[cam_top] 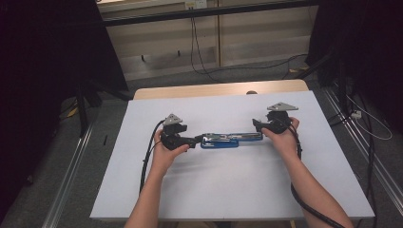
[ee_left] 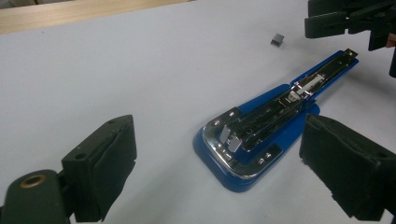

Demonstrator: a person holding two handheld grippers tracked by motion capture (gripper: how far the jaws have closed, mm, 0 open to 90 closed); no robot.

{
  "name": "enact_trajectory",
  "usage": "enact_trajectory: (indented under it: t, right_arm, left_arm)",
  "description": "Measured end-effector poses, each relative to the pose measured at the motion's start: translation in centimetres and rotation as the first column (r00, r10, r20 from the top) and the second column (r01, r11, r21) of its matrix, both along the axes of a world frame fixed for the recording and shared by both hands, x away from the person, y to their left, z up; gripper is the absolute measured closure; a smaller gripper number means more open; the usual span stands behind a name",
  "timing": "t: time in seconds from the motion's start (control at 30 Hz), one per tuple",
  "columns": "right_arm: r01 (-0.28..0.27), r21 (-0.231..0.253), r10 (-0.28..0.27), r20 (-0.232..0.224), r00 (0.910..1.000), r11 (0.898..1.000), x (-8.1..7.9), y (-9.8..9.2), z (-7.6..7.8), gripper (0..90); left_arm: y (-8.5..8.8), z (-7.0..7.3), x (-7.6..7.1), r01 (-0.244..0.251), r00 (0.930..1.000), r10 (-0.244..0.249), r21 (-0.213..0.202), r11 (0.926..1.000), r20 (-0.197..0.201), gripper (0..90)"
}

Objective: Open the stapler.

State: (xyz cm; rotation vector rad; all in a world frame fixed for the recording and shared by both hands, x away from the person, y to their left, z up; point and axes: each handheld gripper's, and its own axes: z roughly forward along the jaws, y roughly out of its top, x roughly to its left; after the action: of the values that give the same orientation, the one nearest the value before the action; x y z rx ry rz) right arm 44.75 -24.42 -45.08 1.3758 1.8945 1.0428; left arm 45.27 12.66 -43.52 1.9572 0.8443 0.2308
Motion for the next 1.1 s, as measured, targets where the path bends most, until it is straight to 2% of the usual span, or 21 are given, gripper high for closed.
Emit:
enact_trajectory:
  t: [0.27, 0.4, 0.57, 0.67, 0.87, 0.93, 1.03, 1.1]
  right_arm:
    - [0.012, 0.041, -0.011, -0.023, 0.9997, 0.999, 1.2, -0.6, -0.2, 24.2]
    - [0.009, 0.046, -0.007, -0.038, 0.9993, 0.999, 1.9, -0.8, -0.4, 26.1]
    - [-0.018, 0.023, 0.019, -0.063, 0.9978, 1.0, 2.4, -0.6, -0.8, 30.7]
    - [-0.026, 0.022, 0.028, -0.082, 0.9962, 0.999, 2.7, -0.6, -1.3, 32.7]
    - [-0.031, 0.008, 0.031, -0.1, 0.9944, 0.999, 3.2, -0.3, -1.7, 31.5]
    - [-0.037, 0.0, 0.037, -0.104, 0.9939, 0.999, 3.3, -0.2, -1.6, 35.4]
    - [-0.044, 0.01, 0.045, -0.128, 0.9907, 0.999, 3.4, -0.1, -1.7, 37.3]
    - [-0.046, 0.027, 0.049, -0.137, 0.9893, 0.999, 3.5, -0.1, -1.7, 41.6]
  left_arm:
    - [0.3, 0.0, 0.1, -0.009, 1.0, 0.009, -0.01, 0.9999, -0.003, 10.8]
    - [0.3, 0.0, 0.1, -0.007, 0.9999, 0.007, -0.006, 1.0, -0.009, 10.8]
    - [0.2, -0.1, 0.1, -0.003, 0.9999, 0.003, 0.002, 1.0, -0.013, 10.8]
    - [0.2, -0.1, 0.1, -0.002, 0.9999, 0.002, -0.012, 0.9999, -0.017, 10.9]
    - [0.2, -0.2, 0.1, 0.0, 0.9997, 0.0, -0.009, 1.0, -0.025, 10.9]
    - [0.3, -0.3, 0.2, -0.003, 0.9997, 0.003, -0.008, 1.0, -0.025, 10.9]
    - [0.3, -0.3, 0.2, -0.009, 0.9994, 0.009, -0.016, 0.9998, -0.033, 10.9]
    - [0.4, -0.3, 0.2, -0.013, 0.9993, 0.012, -0.018, 0.9998, -0.036, 10.9]
